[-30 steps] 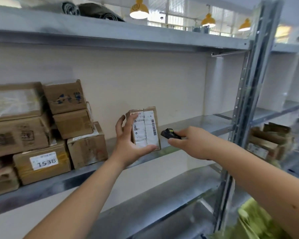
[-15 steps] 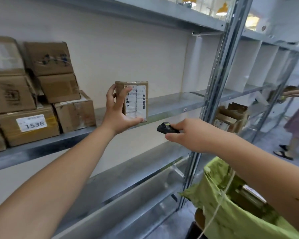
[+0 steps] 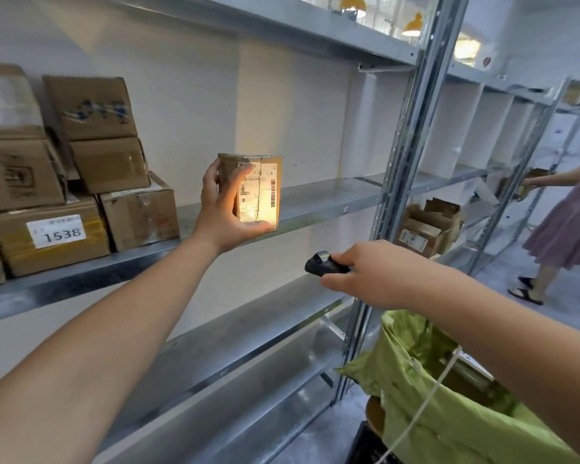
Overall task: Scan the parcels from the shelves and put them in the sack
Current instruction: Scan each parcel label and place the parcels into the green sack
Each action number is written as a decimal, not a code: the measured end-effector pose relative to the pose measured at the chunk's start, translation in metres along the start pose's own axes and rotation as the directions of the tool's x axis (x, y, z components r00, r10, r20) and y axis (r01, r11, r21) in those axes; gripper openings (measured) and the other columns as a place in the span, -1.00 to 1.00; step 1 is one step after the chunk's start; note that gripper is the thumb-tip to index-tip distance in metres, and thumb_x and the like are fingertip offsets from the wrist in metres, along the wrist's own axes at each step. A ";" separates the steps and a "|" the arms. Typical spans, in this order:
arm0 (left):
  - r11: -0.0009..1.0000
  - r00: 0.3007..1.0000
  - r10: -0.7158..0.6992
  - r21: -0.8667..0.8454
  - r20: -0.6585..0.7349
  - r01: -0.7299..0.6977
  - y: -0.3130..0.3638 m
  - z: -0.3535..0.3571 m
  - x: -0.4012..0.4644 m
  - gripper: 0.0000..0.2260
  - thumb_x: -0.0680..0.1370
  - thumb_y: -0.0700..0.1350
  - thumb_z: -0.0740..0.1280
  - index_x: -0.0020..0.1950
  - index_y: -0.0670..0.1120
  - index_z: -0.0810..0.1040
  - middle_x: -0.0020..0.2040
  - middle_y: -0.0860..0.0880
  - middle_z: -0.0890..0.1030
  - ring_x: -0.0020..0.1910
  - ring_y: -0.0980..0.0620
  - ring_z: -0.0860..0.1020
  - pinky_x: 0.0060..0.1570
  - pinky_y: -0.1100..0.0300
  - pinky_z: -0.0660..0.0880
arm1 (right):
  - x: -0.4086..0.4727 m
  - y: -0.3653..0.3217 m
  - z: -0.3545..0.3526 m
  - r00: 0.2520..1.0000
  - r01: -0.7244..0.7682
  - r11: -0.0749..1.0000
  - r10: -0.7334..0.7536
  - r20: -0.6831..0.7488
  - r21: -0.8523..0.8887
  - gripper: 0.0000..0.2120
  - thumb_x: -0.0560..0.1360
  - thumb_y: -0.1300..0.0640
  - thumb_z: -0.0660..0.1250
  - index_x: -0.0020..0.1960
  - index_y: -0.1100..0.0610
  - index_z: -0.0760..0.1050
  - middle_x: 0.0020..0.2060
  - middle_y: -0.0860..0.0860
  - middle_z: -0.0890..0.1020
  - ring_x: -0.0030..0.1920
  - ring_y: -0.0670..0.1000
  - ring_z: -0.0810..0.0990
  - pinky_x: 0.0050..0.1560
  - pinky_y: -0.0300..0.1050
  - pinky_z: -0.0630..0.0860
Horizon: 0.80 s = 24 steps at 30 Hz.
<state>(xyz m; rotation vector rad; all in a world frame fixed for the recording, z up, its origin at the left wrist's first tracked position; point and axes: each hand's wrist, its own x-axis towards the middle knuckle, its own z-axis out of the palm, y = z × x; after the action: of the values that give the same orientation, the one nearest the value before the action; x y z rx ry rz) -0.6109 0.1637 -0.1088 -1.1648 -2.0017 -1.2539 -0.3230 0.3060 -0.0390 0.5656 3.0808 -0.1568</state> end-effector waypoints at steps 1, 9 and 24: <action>1.000 1.000 0.007 0.003 0.002 -0.007 -0.001 0.000 0.000 -0.02 0.16 0.30 0.62 0.49 0.49 0.20 0.63 0.11 -0.06 0.60 -0.12 0.15 0.52 -0.21 0.34 | -0.001 0.000 0.001 1.000 -0.004 1.000 0.004 0.006 -0.006 -0.55 0.58 -0.35 0.21 0.26 -0.09 0.58 -0.25 -0.01 0.65 -0.28 0.00 0.64 -0.36 -0.14 0.45; 0.998 1.000 0.007 -0.055 0.026 -0.006 0.005 -0.005 -0.002 -0.03 0.18 0.25 0.62 0.49 0.47 0.23 0.63 0.06 -0.06 0.62 -0.06 0.14 0.56 -0.07 0.31 | -0.006 0.006 0.005 1.000 -0.018 1.000 0.018 0.006 -0.008 -0.52 0.59 -0.35 0.19 0.32 -0.08 0.55 -0.23 -0.04 0.65 -0.28 -0.03 0.64 -0.37 -0.15 0.46; 0.886 0.967 -0.041 -0.438 0.253 0.152 0.097 0.074 -0.012 0.05 0.17 0.14 0.69 0.50 0.54 0.19 0.53 0.13 0.19 0.48 0.11 0.37 0.41 -0.06 0.45 | 0.004 0.099 0.029 0.944 -0.183 0.913 0.267 -0.194 0.366 -0.59 0.58 -0.34 0.24 0.28 -0.14 0.53 -0.33 -0.06 0.66 -0.45 -0.12 0.58 -0.52 -0.23 0.39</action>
<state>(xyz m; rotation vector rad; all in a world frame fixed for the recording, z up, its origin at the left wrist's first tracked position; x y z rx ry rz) -0.5196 0.2455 -0.1065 -1.5071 -2.0107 -1.7788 -0.2920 0.3968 -0.0777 1.0222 3.1973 -0.6830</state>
